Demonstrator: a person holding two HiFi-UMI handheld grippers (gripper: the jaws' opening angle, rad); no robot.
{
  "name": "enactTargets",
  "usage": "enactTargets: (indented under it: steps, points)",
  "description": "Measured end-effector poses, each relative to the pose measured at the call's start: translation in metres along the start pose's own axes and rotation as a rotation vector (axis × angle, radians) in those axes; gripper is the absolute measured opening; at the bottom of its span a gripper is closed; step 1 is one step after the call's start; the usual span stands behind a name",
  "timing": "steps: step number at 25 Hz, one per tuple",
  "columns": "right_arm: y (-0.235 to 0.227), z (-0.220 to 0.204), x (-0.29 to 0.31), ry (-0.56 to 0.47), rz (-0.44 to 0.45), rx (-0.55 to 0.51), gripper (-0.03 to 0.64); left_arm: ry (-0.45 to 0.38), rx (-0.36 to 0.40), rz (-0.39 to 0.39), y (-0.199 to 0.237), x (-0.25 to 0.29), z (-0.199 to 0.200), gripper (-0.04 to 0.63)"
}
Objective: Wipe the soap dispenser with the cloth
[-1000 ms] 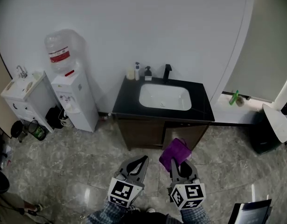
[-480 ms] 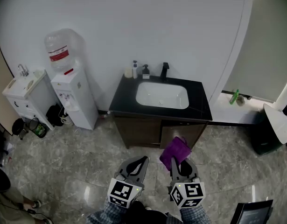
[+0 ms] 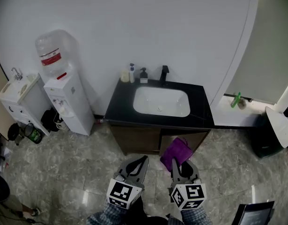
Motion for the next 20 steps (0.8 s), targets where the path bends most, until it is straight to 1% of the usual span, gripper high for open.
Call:
enactTargets:
  steps: [3, 9, 12, 16, 20]
  points:
    - [-0.006, 0.005, 0.048, -0.006, -0.014, 0.001, 0.081, 0.000, 0.012, -0.012, 0.036, 0.032, 0.001, 0.002]
    - [-0.007, 0.031, 0.150, -0.035, -0.015, -0.011, 0.081, -0.016, 0.022, -0.021, 0.119, 0.089, 0.013, 0.002]
    - [-0.006, 0.038, 0.191, -0.040, -0.021, -0.013, 0.081, -0.018, 0.024, -0.020, 0.155, 0.111, 0.017, 0.002]
    - [-0.010, 0.043, 0.233, -0.033, -0.029, -0.008, 0.081, -0.009, 0.023, -0.013, 0.192, 0.137, 0.018, 0.002]
    - [-0.018, 0.041, 0.269, -0.020, -0.031, 0.000, 0.081, -0.002, 0.017, -0.009, 0.215, 0.161, 0.015, 0.002]
Point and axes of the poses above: the fingertips, and each gripper's own axes: x forward along the fingers, y to its left, z out of its top, the point moved 10 cm from there along -x, backward along the fingers, and after that the axes turned 3 degrees about -y, right-handed, at the moved point
